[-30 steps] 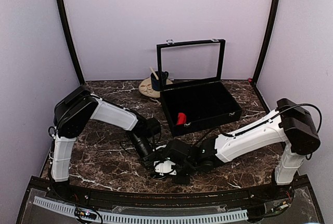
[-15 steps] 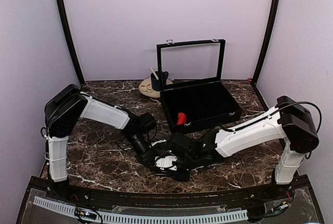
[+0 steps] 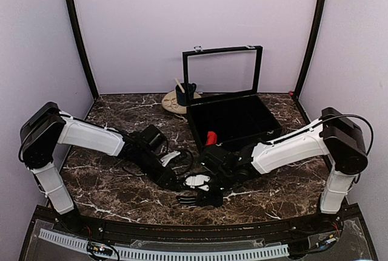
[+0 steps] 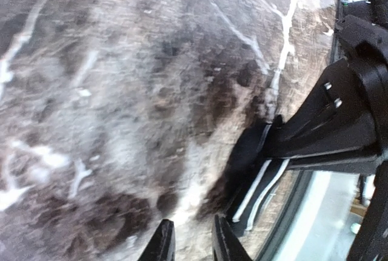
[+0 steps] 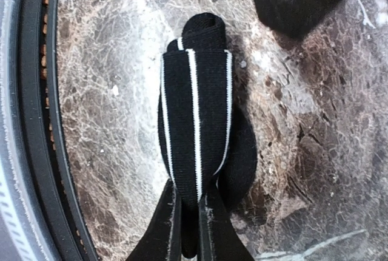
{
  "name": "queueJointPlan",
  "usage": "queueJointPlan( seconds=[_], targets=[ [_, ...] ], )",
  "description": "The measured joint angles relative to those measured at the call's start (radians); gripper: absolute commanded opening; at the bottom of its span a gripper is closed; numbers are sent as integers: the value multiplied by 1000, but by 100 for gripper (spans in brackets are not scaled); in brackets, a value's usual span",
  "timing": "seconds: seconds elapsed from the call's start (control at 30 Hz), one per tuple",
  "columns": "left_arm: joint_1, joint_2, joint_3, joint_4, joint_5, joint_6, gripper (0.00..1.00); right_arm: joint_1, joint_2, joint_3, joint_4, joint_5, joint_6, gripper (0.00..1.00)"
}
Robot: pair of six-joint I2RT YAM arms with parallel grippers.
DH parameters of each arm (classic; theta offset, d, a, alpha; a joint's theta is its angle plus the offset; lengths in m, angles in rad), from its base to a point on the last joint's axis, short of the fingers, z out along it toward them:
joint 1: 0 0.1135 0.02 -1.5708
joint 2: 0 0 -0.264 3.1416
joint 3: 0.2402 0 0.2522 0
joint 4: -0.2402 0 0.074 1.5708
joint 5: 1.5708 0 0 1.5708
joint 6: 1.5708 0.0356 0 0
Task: Roll the socks
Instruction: Roll the sock at the center of the board.
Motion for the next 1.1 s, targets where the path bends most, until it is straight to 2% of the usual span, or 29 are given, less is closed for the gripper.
queueJointPlan(
  seconds=[0.5,0.9,1.1],
  targets=[
    [-194,-157,-143,188,-415,74,25,-98,72,47,-87,-305,21,0],
    [-227,-323,-276,280,-551,85,27,-128,96,51,-108,-397,55,0],
    [-243,-462,-341,321,-602,76,31,-139,125,79,-138,-440,62,0]
  ],
)
